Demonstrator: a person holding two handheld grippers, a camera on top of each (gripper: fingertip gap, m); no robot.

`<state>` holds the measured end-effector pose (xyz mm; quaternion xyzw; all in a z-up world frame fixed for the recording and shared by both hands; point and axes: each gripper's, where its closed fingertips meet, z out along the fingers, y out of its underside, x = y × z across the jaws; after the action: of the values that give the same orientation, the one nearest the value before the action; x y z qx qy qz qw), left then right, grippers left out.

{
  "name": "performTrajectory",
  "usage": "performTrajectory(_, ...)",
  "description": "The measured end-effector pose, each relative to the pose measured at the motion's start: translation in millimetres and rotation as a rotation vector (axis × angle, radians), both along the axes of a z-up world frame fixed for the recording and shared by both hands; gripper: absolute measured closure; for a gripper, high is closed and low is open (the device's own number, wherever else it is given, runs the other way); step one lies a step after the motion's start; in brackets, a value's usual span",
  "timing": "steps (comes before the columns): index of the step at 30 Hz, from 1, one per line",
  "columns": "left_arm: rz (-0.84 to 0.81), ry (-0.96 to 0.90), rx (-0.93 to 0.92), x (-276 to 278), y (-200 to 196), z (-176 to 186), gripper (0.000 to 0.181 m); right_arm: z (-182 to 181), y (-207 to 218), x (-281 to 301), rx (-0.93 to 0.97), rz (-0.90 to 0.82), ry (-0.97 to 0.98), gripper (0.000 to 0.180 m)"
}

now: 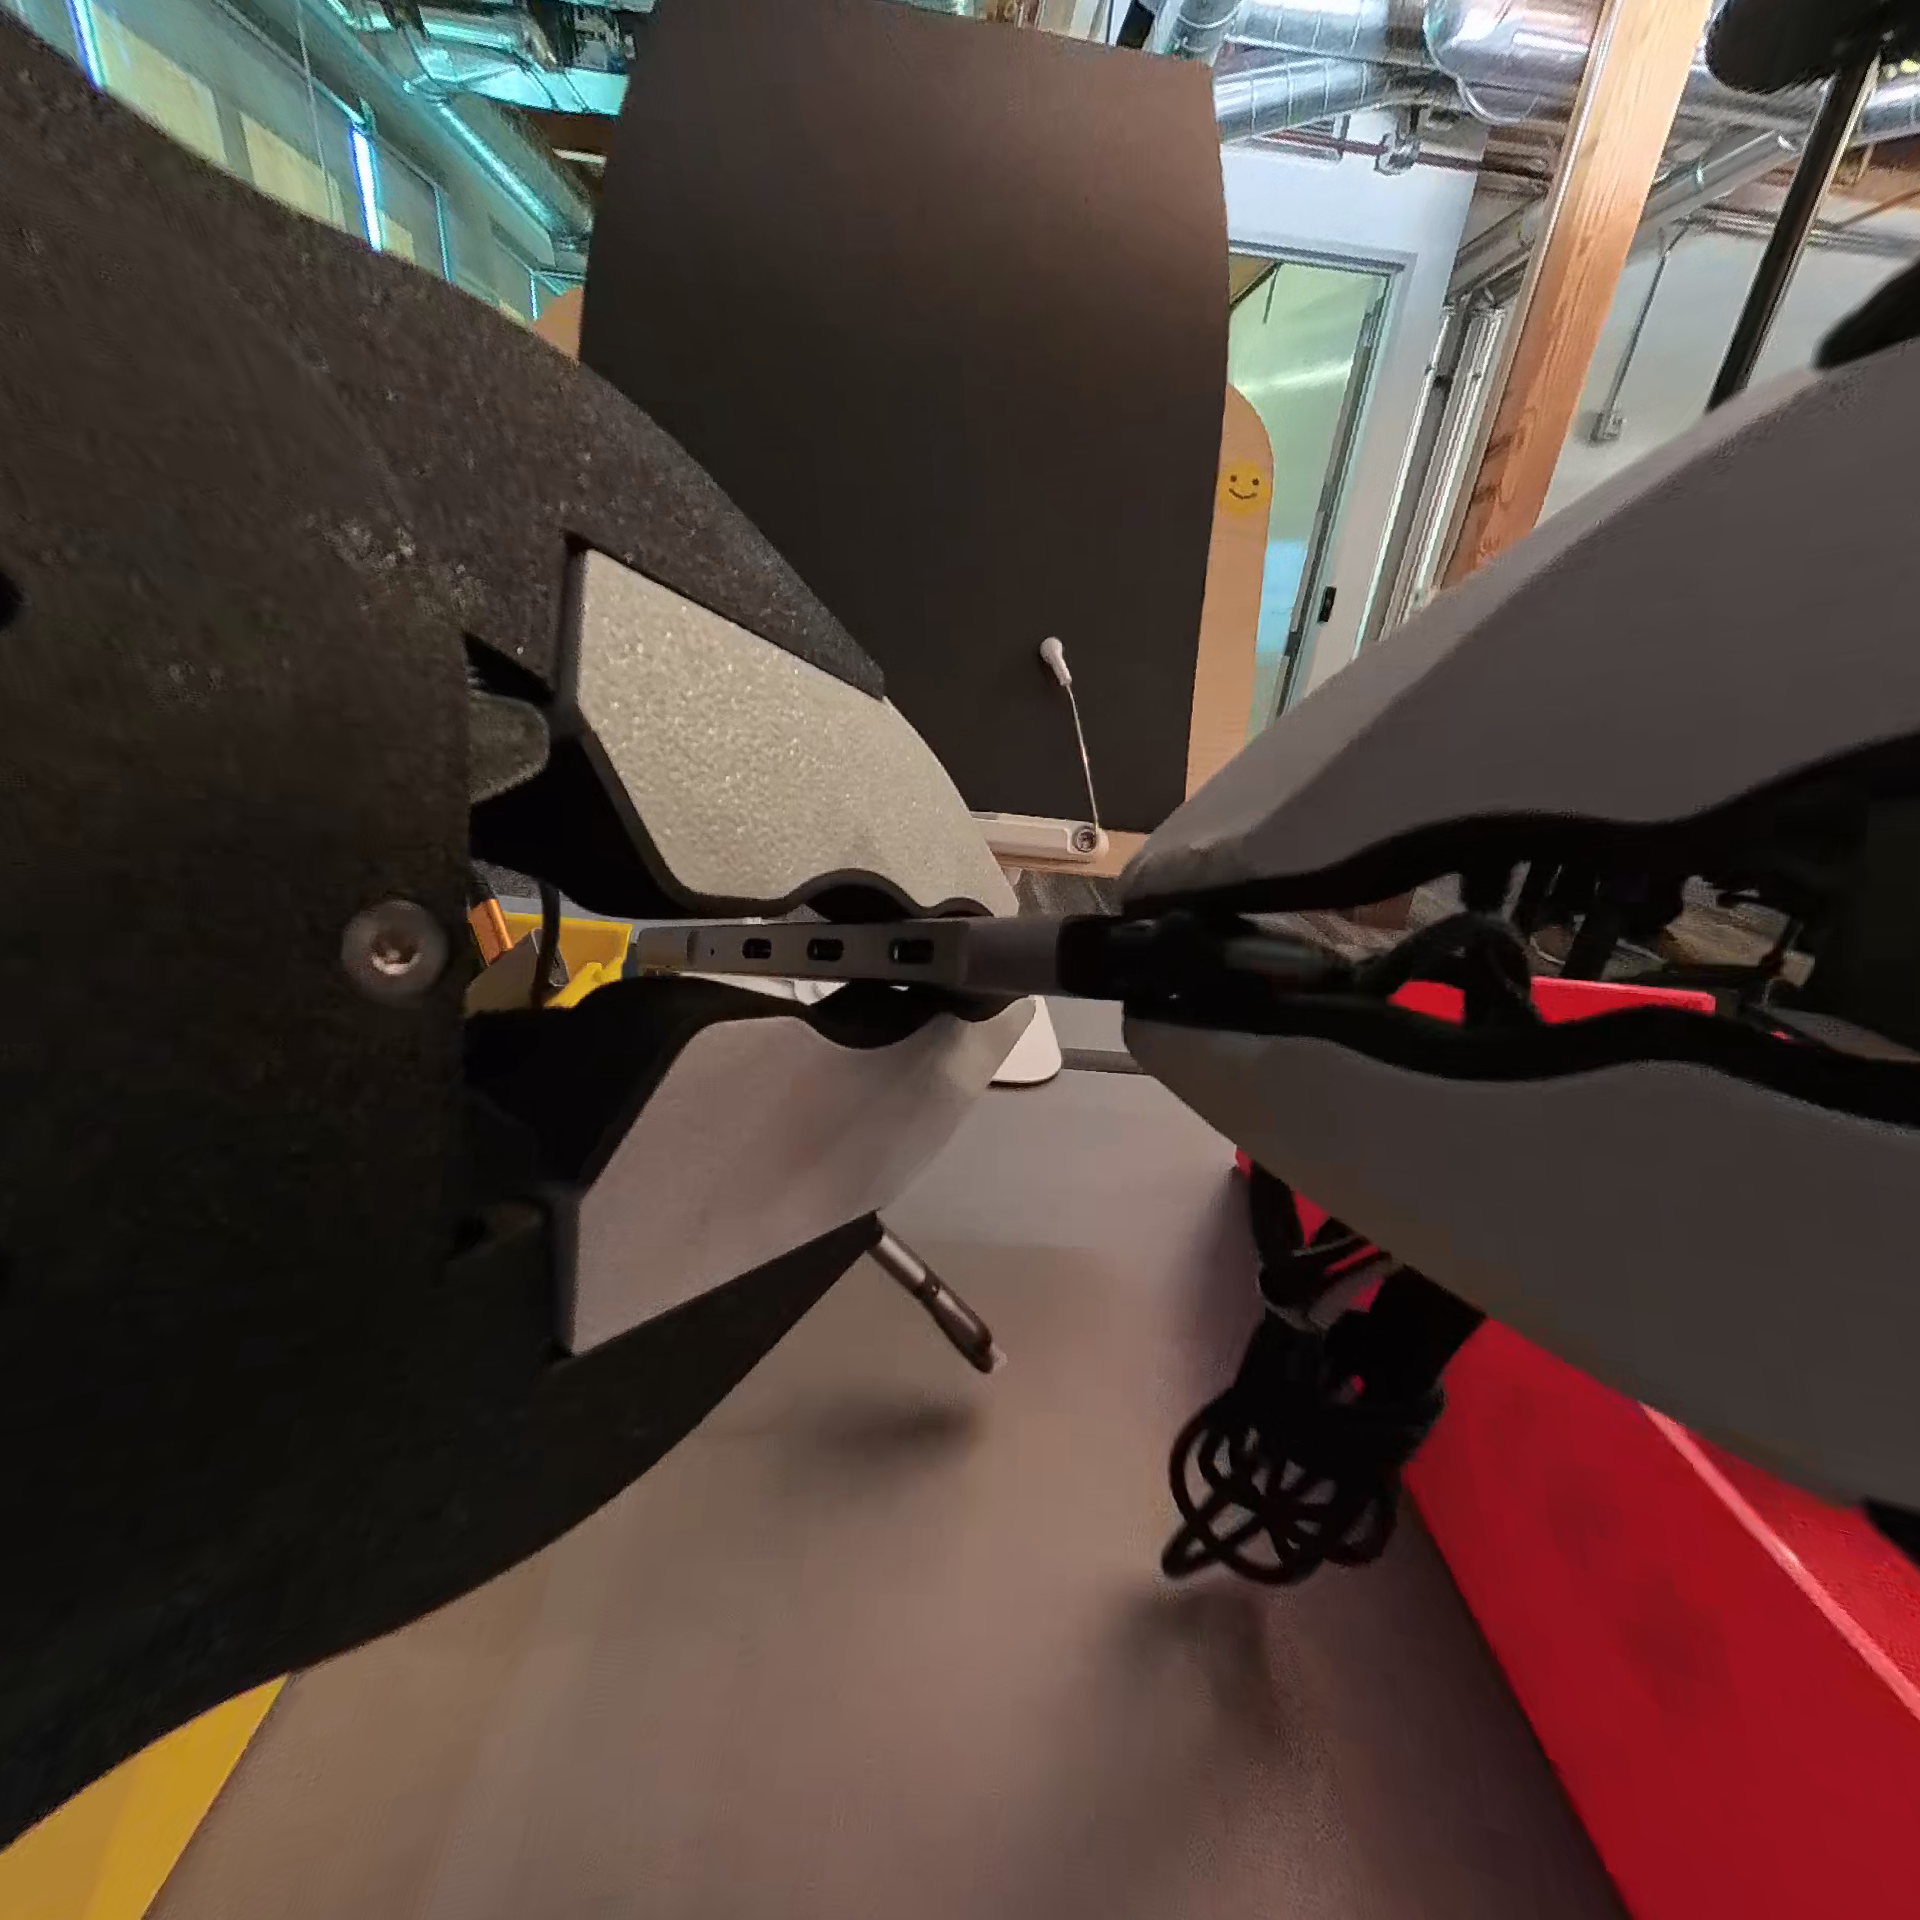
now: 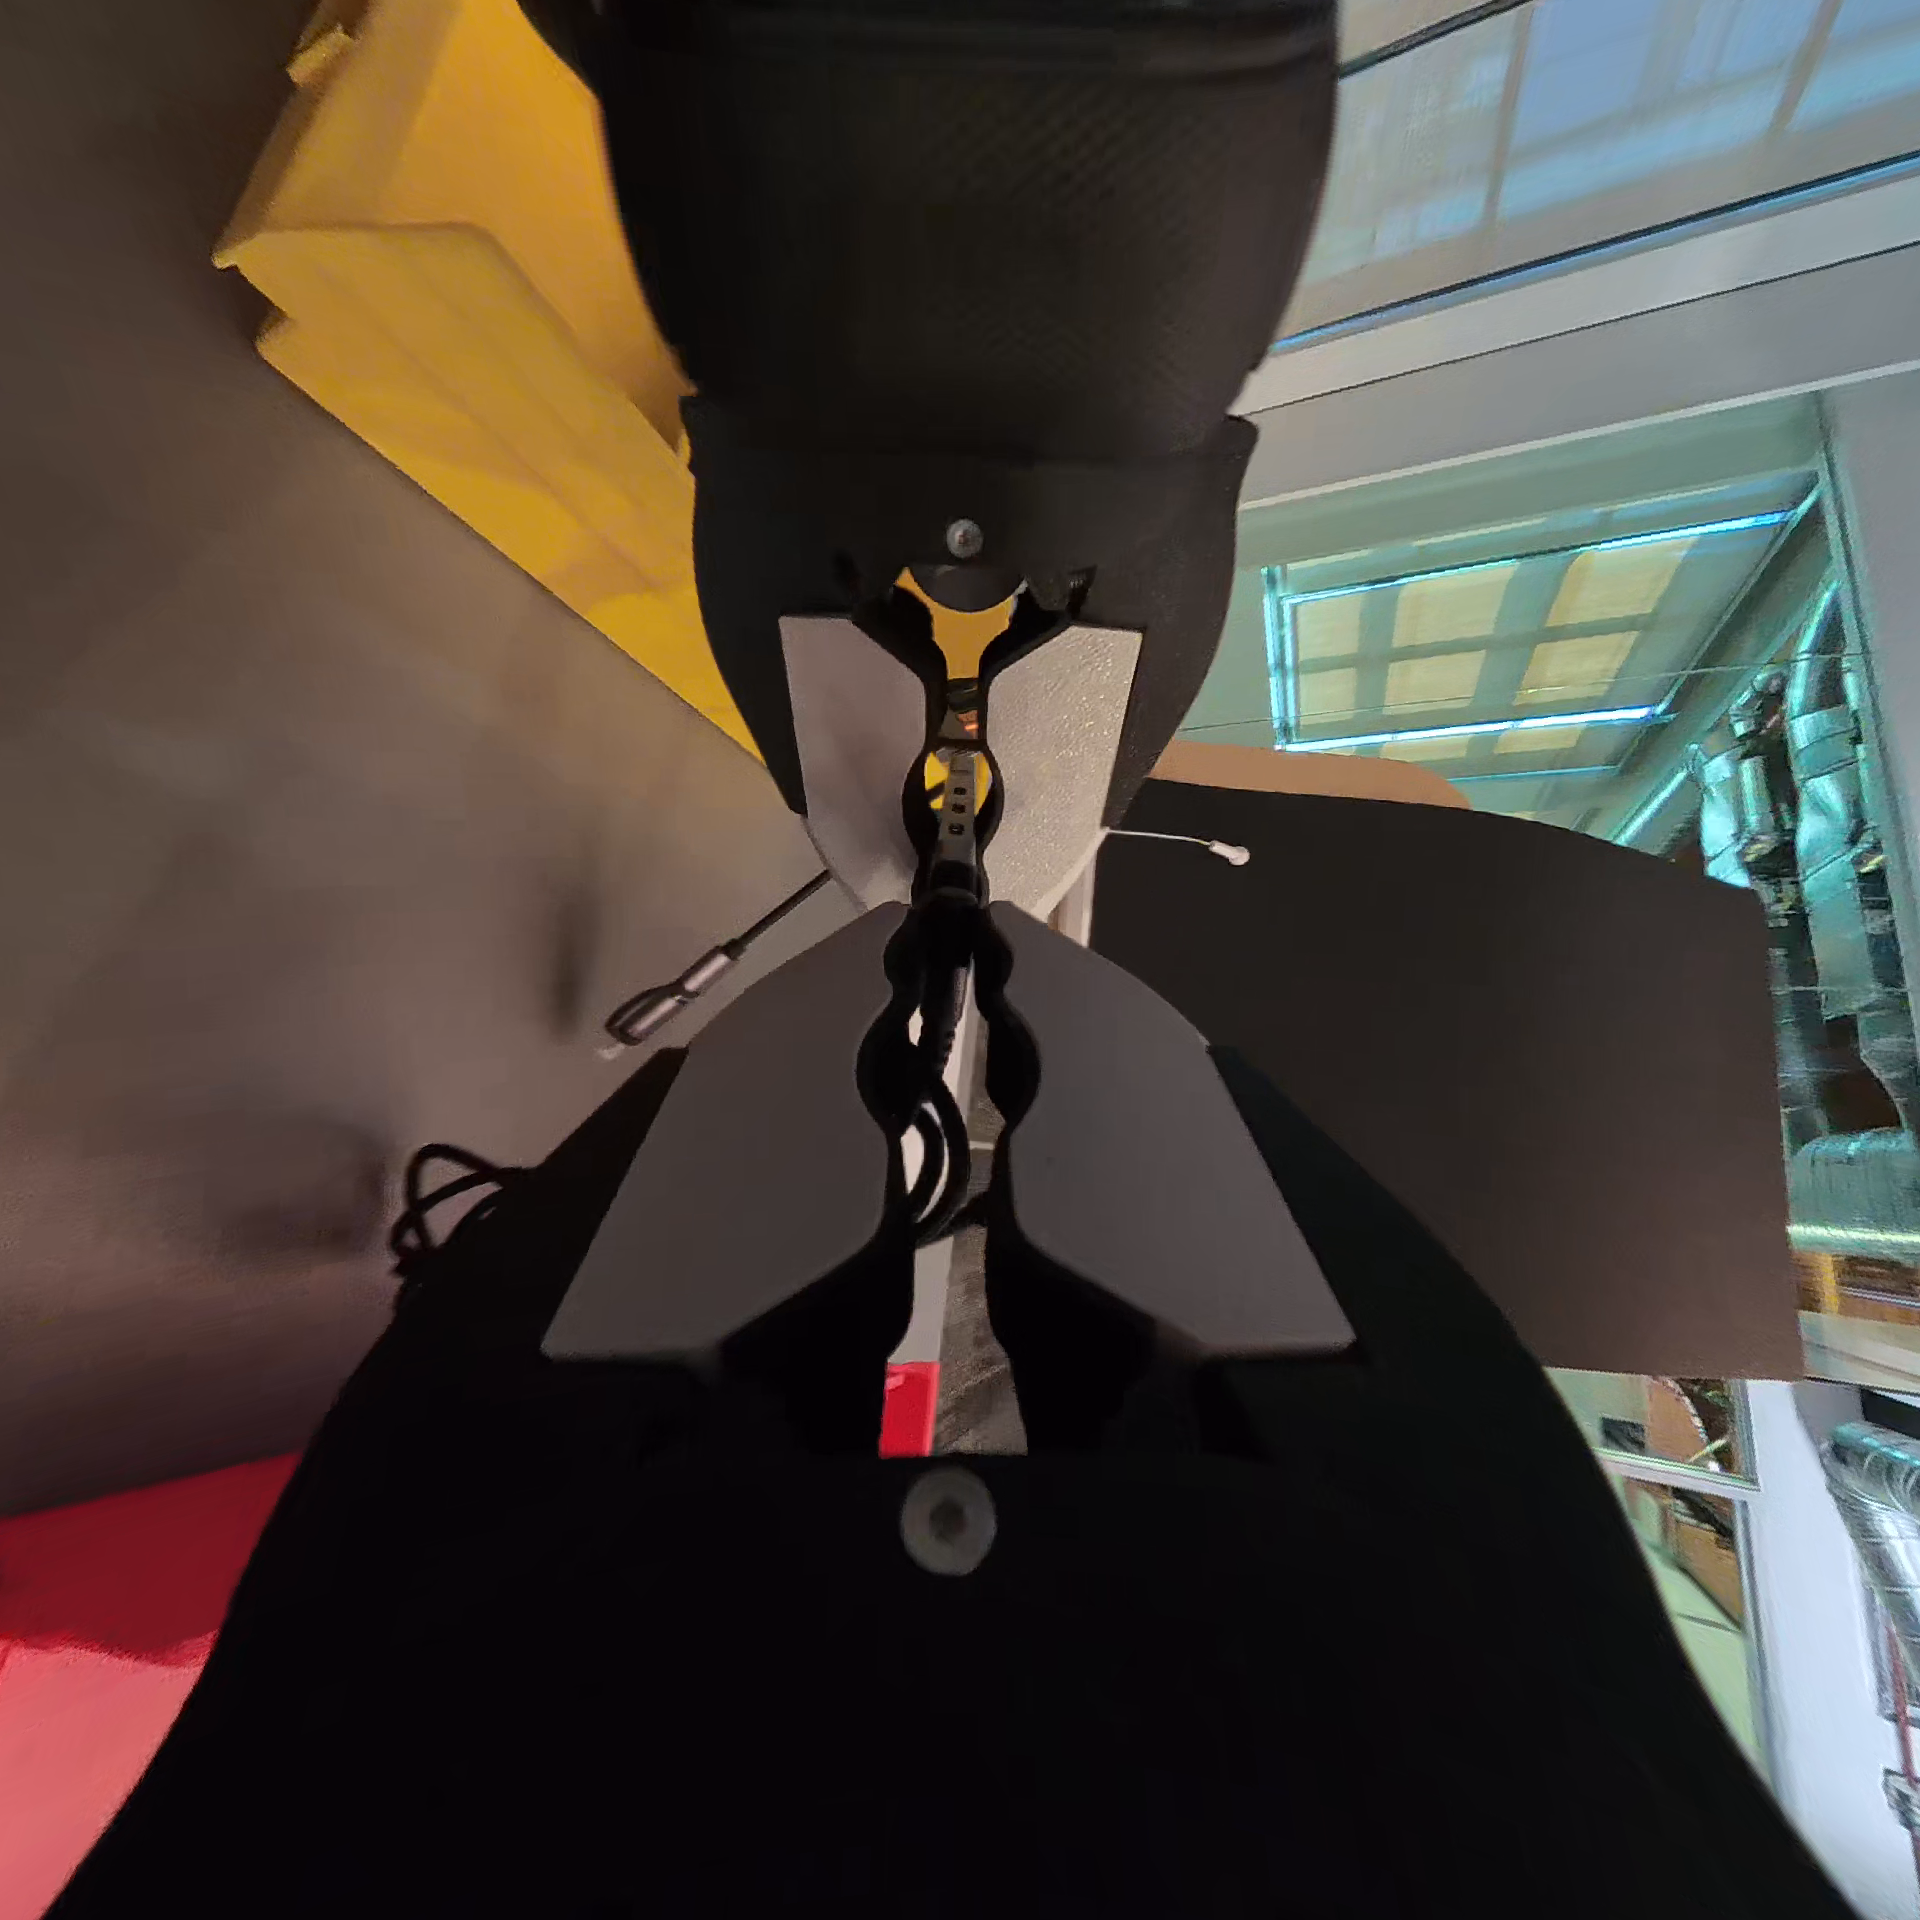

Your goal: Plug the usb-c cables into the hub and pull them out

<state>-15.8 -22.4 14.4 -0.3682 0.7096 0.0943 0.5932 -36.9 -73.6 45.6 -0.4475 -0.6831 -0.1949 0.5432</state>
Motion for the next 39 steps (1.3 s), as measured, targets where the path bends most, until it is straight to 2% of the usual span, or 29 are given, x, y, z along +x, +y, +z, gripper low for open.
performTrajectory(6, 0.020, -0.015, -0.026, -6.0, 3.4, 5.5, 0.175, 6.5, 6.7, -1.1, 0.091, -0.034, 0.014, 0.168)
performTrajectory(22, -0.013, -0.073, -0.052, -7.5, -1.3, 14.8, 0.174, 16.2, 4.4, -11.4, 0.054, -0.002, 0.148, 0.170)
performTrajectory(33, 0.019, -0.013, -0.065, -2.6, 5.2, -5.1, 0.173, -0.8, 8.1, -10.9, 0.037, -0.050, 0.033, 0.170)
performTrajectory(39, -0.035, -0.055, -0.078, -2.2, -5.2, 6.9, 0.173, 9.5, 0.3, -9.4, 0.047, -0.037, 0.048, 0.170)
